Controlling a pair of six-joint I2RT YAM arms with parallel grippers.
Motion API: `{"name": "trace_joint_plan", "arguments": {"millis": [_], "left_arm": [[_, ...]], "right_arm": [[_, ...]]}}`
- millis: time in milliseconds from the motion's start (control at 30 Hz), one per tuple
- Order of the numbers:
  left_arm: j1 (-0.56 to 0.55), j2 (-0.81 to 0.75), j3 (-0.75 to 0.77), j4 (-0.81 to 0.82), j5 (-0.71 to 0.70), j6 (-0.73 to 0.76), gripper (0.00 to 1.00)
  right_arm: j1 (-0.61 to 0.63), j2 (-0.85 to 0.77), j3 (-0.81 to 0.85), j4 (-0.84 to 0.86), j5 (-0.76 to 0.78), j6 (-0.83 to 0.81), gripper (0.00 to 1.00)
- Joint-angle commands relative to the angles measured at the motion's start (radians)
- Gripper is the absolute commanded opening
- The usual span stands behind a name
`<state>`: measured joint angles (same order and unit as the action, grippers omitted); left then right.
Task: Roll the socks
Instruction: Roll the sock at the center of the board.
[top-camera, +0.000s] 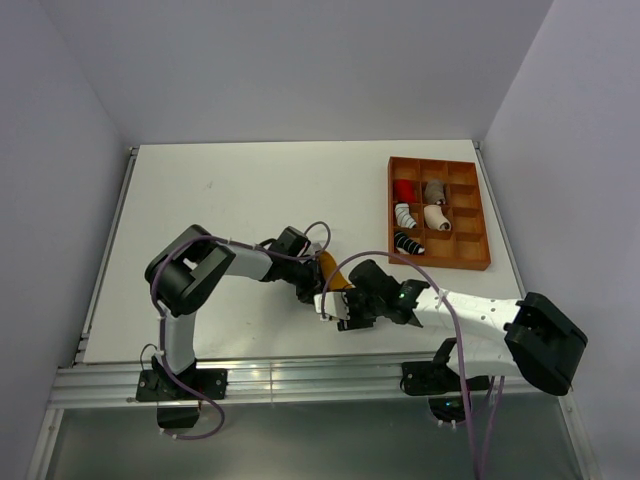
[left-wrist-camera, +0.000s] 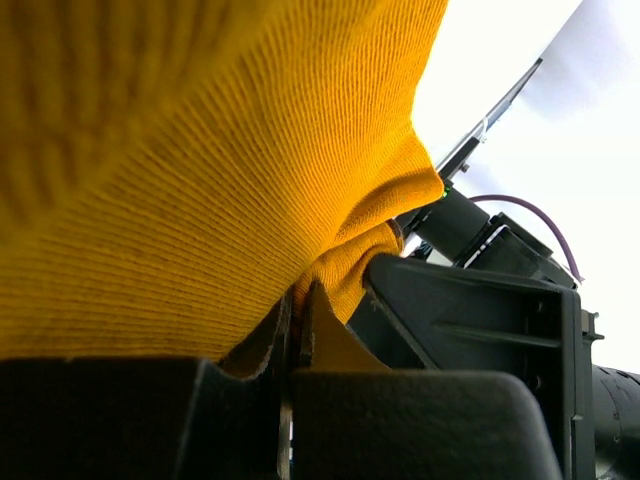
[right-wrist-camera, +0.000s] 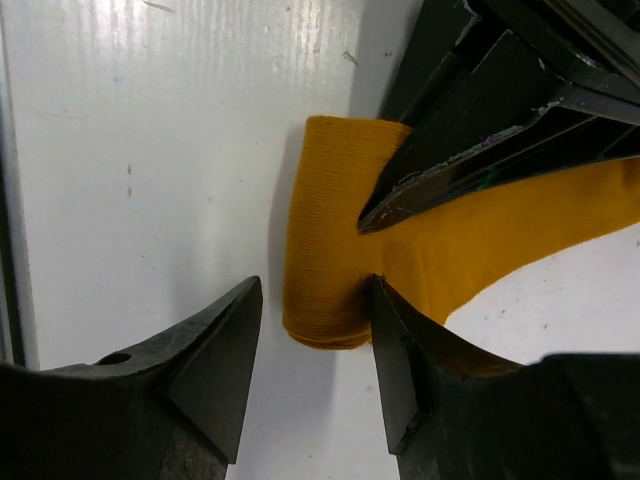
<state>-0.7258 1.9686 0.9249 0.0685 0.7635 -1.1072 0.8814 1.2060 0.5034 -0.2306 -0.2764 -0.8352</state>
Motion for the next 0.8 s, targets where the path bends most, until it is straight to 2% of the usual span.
{"name": "trace_joint_plan", "arguments": {"millis": [0, 133, 233, 500, 667, 700, 733, 767], "left_arm": [[0.000, 0.055, -0.020, -0.128, -0.089, 0.067, 0.00], [0.000, 0.058, -0.024, -0.124, -0.084, 0.067, 0.00], [0.002, 0.061, -0.026, -0.125, -0.084, 0.069, 0.00], [0.002, 0.064, -0.024, -0.118, -0.079, 0.066, 0.00], [0.003, 0.070, -0.020, -0.108, -0.069, 0.066, 0.00], [0.002, 0.072, -0.017, -0.110, -0.066, 0.067, 0.00], [0.003, 0.072, -0.014, -0.110, -0.066, 0.072, 0.00], [0.003, 0.067, -0.014, -0.102, -0.063, 0.073, 0.00]], "right_arm": [[0.005, -0.020, -0.012, 0.054, 0.051, -0.001, 0.55], [0.005, -0.074, -0.016, 0.037, 0.031, -0.011, 0.62], [0.007, -0.042, 0.003, 0.016, 0.022, -0.018, 0.63], [0.013, 0.046, 0.021, 0.005, -0.018, 0.002, 0.53], [0.016, 0.099, 0.046, 0.022, -0.004, 0.028, 0.36], [0.016, 0.105, 0.050, 0.019, 0.000, 0.037, 0.32], [0.014, 0.113, 0.055, 0.016, 0.002, 0.044, 0.22], [0.014, 0.124, 0.073, 0.007, -0.004, 0.048, 0.18]]}}
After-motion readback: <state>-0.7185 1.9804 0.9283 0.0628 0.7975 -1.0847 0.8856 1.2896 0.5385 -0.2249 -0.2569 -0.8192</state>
